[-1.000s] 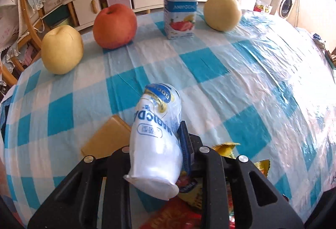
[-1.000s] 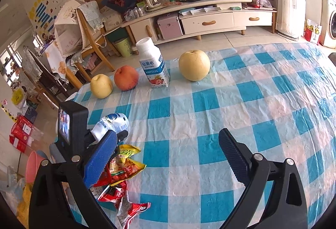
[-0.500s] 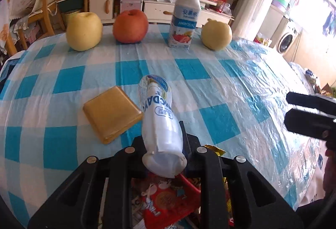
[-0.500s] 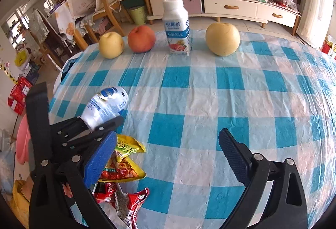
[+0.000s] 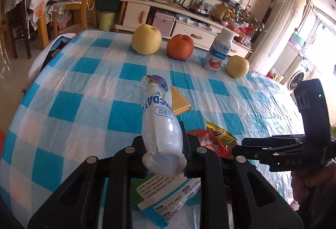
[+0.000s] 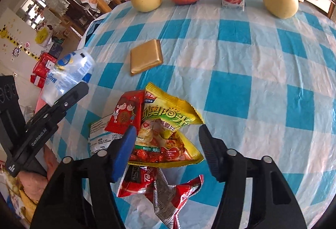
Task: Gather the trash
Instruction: 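Grasp the yellow-green chip bag with the right tool while the left tool holds the bottle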
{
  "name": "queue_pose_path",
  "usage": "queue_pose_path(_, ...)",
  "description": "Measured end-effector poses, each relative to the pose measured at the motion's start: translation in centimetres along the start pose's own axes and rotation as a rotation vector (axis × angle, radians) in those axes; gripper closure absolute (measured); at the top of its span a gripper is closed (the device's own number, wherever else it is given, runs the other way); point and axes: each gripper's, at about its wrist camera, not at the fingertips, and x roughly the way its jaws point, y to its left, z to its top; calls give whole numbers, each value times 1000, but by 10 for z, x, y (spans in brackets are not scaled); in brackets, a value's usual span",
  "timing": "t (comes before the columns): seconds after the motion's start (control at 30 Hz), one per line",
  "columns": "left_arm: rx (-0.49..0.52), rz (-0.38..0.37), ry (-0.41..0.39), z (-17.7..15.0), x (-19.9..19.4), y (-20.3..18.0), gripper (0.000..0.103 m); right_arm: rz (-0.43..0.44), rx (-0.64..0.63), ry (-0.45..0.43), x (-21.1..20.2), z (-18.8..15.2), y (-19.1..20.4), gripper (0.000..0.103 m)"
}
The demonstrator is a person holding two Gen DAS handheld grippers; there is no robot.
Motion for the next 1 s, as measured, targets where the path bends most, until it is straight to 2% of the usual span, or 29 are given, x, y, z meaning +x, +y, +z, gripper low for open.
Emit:
queue_pose_path(0.17, -33, -1, -21, -1, -6, 21, 79, -74, -79, 15, 14, -1, 18, 44)
queue_pose_path(0.3, -31, -1, -22, -2, -6, 27, 79, -141, -125, 1, 21, 4, 29, 24)
queue_pose_path(0.37, -37, -17, -27, -1, -6, 30, 79, -144, -140, -2, 25, 6, 32, 24)
queue_pose_path(0.4, -39, -24, -27, -1, -6, 32, 79, -142, -140, 0, 27, 7, 33, 24)
queue_pose_path(0.47, -49, -29, -25, 0, -5, 37, 79, -132, -140, 4, 30, 9, 35, 31)
queue_pose_path(0.63, -74, -45, -18, -1, -5, 47, 79, -128, -144, 11, 37, 12, 41, 69)
queue_pose_path(0.83, -78, -47, -14, -2, -5, 51, 79, -150, -122, -23, 32, 17, 39, 69)
queue_pose_path(0.87, -80, -48, -16, -2, -5, 52, 79, -146, -108, -34, 28, 18, 37, 66)
queue_pose_path(0.9, -82, -49, -16, -2, -5, 52, 79, -145, -95, -55, 24, 19, 34, 54)
queue_pose_path(0.93, -88, -51, -16, -2, -6, 53, 79, -143, -80, -74, 21, 20, 31, 49)
queue_pose_path(1.0, -92, -52, -19, -2, -7, 55, 79, -120, -45, -88, 16, 22, 26, 50)
